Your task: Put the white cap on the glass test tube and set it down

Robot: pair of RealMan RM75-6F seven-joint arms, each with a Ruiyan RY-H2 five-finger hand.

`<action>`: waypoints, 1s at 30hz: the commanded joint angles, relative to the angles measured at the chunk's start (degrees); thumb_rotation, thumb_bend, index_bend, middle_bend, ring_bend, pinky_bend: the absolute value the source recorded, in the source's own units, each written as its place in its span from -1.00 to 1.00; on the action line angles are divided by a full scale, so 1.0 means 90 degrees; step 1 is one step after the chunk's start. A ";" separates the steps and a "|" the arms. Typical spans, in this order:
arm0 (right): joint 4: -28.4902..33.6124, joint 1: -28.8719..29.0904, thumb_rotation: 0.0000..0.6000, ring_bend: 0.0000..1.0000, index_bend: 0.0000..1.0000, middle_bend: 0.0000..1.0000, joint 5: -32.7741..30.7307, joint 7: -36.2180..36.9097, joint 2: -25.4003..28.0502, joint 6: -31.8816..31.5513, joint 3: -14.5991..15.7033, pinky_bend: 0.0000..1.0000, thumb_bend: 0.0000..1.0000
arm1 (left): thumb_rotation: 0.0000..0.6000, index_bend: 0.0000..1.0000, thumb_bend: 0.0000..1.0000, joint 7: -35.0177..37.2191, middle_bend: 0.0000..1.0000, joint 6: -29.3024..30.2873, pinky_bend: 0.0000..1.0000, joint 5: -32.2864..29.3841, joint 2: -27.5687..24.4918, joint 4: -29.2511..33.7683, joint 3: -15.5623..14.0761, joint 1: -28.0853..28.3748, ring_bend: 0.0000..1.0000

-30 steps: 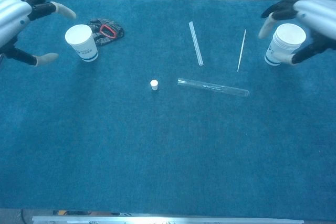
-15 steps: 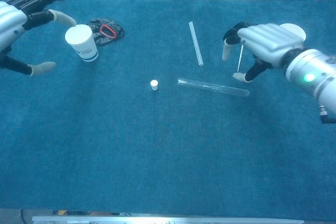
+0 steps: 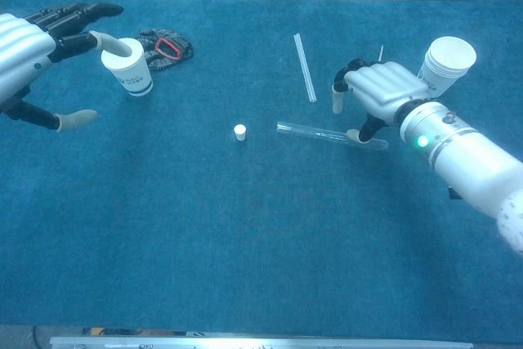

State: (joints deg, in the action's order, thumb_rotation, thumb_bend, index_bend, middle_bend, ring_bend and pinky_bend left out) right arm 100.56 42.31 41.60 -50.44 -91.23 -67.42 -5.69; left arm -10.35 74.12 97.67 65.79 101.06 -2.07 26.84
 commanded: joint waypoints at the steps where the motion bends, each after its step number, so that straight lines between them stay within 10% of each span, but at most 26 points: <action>1: -0.0244 0.0084 1.00 -0.97 -0.12 -0.62 -0.0135 -0.0084 -0.0219 0.0019 0.0000 -0.73 -0.55 | 1.00 -0.60 -0.52 0.0061 -1.00 -0.0030 -1.00 0.0021 0.0013 -0.0050 -0.0006 -0.0006 -1.00; 30: -0.1230 0.0374 1.00 -0.97 -0.05 -0.62 -0.0589 -0.0275 -0.1129 0.0156 -0.0112 -0.72 -0.39 | 1.00 -0.60 -0.52 0.0538 -1.00 -0.0101 -1.00 0.0173 0.0074 -0.0415 0.0020 -0.0041 -1.00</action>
State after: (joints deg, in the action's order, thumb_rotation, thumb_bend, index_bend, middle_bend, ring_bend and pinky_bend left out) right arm 89.48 45.65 36.30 -52.91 -101.38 -66.02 -6.68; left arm -5.53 73.23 99.22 66.45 97.33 -1.89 26.47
